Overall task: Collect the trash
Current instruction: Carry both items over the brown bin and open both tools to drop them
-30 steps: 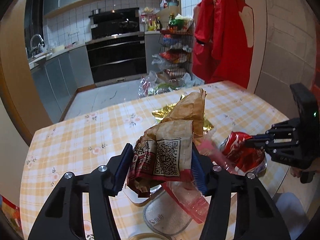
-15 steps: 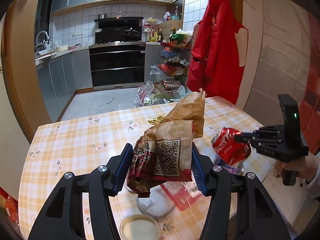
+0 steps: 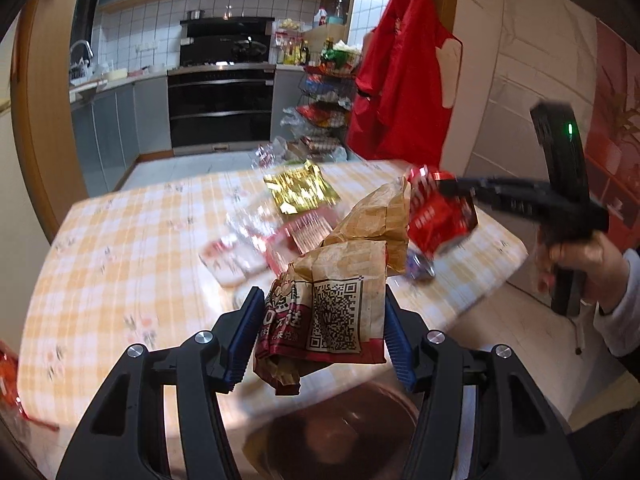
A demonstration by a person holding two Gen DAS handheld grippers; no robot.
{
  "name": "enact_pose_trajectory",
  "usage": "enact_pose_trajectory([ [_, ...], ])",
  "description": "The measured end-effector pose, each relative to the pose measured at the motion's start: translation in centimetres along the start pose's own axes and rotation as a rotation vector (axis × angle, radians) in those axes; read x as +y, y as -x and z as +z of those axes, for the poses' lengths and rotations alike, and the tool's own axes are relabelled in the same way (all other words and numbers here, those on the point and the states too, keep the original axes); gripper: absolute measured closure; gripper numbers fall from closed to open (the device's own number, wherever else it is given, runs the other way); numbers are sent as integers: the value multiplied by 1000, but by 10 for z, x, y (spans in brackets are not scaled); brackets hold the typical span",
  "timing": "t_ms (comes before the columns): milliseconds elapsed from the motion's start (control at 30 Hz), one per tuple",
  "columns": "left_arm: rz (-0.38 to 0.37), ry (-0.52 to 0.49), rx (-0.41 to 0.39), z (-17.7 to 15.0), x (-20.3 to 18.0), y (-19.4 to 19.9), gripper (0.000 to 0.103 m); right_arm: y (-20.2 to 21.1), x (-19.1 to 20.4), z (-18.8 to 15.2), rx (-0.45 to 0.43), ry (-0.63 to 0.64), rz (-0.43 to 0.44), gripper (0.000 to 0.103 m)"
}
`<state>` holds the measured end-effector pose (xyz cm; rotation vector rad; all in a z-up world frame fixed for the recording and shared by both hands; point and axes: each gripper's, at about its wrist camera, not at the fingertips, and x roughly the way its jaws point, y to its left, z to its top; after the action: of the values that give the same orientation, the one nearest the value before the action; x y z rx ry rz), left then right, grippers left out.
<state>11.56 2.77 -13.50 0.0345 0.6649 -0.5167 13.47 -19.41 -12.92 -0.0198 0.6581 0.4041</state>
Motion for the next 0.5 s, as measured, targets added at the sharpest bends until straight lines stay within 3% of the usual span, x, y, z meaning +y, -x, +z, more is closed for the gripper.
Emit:
enact_pose_trajectory([
  [367,-51,35,112,-74,-31,-5,44,45,35,-31,-13,-4,5,93],
  [433,-57,26,133,-82,-35,-8,42,50,38,-36,-14,-5,6,93],
  [500,-58,20,142,-87,-39,-12,33,55,41,-40,-12,-7,8,93],
])
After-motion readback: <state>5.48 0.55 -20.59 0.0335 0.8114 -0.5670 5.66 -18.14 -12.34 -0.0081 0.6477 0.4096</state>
